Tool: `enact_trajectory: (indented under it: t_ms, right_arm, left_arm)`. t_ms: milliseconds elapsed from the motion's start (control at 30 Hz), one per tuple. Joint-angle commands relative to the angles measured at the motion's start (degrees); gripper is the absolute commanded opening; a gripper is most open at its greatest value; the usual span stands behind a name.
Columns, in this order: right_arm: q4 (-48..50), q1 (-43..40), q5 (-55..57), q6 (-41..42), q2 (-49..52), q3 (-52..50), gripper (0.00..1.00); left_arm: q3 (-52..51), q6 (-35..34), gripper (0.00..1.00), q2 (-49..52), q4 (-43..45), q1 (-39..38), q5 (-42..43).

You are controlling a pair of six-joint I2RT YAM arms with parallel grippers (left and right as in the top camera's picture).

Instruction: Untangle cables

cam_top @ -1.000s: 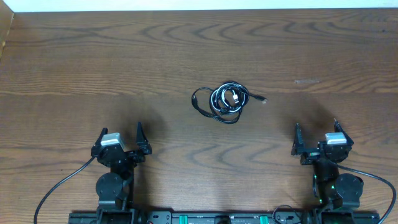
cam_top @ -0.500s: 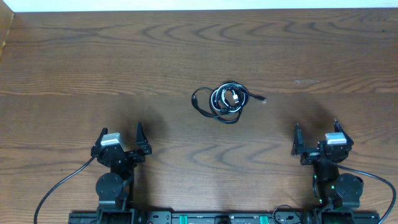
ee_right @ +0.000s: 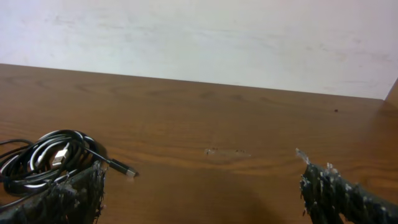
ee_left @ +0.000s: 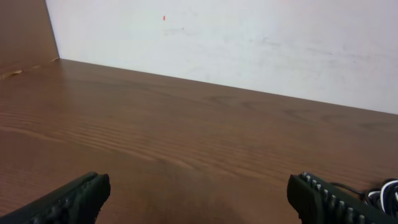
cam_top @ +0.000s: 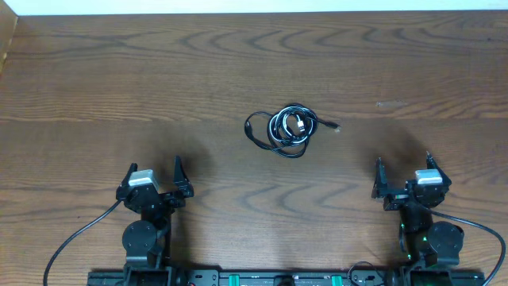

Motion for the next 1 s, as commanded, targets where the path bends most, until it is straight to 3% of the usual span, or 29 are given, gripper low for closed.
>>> enact_trajectory:
  t_ms: [0, 567, 767, 967]
  right_arm:
    - [-0.28, 0.33, 0.63, -0.57, -0.42, -0.07, 0.99]
    - [-0.28, 0.33, 0.63, -0.55, -0.39, -0.07, 0.99]
    - [-0.28, 0.33, 0.63, -0.57, -0.39, -0.07, 0.99]
    - [-0.28, 0.33, 0.63, -0.55, -0.39, -0.07, 0.99]
  left_arm:
    - [-1.07, 0.74, 0.96, -0.26, -2.32, 0.2, -0.92]
    - [1.77, 0.55, 0.96, 5.95, -3.39, 0.2, 5.81]
    - [8.94, 0.57, 0.96, 16.52, -7.34, 0.17, 5.95]
    - [17.81, 2.67, 0.95, 34.51, -9.97, 0.13, 12.83]
